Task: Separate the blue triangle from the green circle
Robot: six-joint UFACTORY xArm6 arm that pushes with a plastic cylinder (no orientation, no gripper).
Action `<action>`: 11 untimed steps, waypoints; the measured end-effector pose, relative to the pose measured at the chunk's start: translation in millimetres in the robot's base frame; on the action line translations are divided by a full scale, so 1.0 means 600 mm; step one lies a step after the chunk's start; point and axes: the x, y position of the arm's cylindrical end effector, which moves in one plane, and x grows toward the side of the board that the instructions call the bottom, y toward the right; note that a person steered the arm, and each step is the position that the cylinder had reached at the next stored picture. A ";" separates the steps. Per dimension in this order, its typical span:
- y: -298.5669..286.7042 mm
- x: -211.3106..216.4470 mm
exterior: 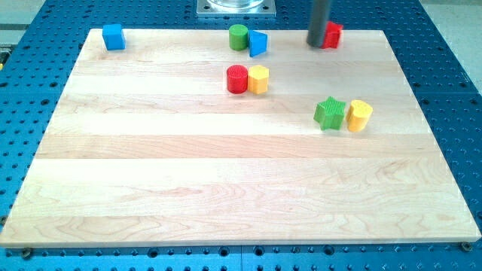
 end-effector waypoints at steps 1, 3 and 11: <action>0.004 0.024; -0.136 0.017; -0.346 0.069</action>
